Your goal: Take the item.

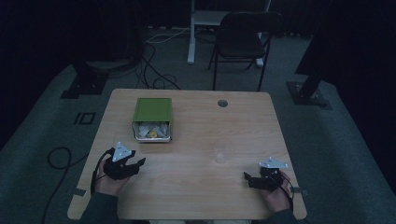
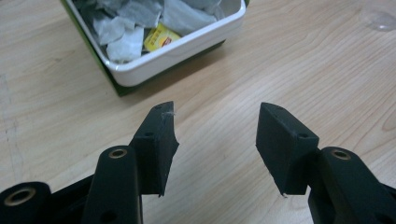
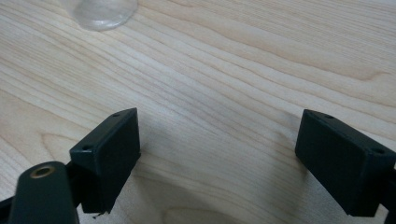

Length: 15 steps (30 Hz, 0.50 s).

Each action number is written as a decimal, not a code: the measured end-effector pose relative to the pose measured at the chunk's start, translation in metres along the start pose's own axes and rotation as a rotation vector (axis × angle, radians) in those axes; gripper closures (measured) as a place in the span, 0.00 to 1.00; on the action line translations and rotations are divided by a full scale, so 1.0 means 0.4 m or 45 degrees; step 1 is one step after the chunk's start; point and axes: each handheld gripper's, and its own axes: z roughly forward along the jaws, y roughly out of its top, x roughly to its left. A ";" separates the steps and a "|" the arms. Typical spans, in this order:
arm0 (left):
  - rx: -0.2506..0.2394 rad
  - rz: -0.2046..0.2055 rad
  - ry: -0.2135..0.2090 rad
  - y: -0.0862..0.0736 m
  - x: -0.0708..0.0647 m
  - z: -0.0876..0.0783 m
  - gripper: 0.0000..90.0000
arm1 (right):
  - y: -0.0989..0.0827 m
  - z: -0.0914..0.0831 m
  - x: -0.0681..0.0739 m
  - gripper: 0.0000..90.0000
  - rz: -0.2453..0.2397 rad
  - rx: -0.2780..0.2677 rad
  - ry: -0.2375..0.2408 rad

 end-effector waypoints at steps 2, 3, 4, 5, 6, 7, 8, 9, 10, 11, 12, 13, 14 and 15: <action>-0.003 0.005 -0.002 0.005 -0.001 0.001 0.54 | 0.000 0.000 0.000 0.15 0.000 -0.001 0.000; -0.008 0.003 -0.003 0.009 -0.002 0.002 0.54 | 0.000 0.000 0.000 0.15 -0.001 0.000 0.000; -0.007 0.011 -0.004 0.014 -0.002 0.003 0.54 | 0.000 0.000 0.000 0.15 -0.001 0.000 0.000; -0.011 0.013 -0.005 0.020 -0.003 0.004 0.54 | 0.000 0.000 0.000 0.15 0.000 -0.001 0.000; -0.012 0.017 -0.006 0.023 -0.003 0.006 0.54 | 0.000 0.000 0.000 0.15 -0.001 0.000 0.000; -0.012 0.017 -0.006 0.023 -0.003 0.006 0.55 | 0.000 0.000 0.000 0.15 -0.001 0.000 0.000; -0.017 0.022 -0.011 0.035 -0.003 0.011 0.55 | 0.000 0.000 0.000 0.15 -0.001 0.000 0.000; -0.016 0.026 -0.013 0.039 -0.002 0.014 0.54 | 0.000 0.000 0.000 0.15 -0.001 0.000 0.001; -0.019 0.023 -0.014 0.044 -0.003 0.018 0.54 | 0.000 0.000 0.000 0.15 -0.001 0.001 0.000; -0.022 0.021 -0.016 0.048 -0.003 0.021 0.53 | 0.000 0.000 0.000 0.15 0.000 0.001 0.000; -0.022 0.023 -0.018 0.053 -0.003 0.024 0.53 | 0.000 0.000 0.000 0.15 0.000 0.001 0.001; -0.022 0.023 -0.018 0.053 -0.003 0.024 0.53 | 0.000 0.000 0.000 0.15 0.000 0.001 0.001; -0.023 0.029 -0.019 0.061 -0.004 0.030 0.53 | 0.000 0.000 0.000 0.15 -0.001 0.001 0.000; -0.024 0.030 -0.021 0.064 -0.005 0.032 0.52 | 0.000 0.000 0.000 0.15 0.000 0.001 0.000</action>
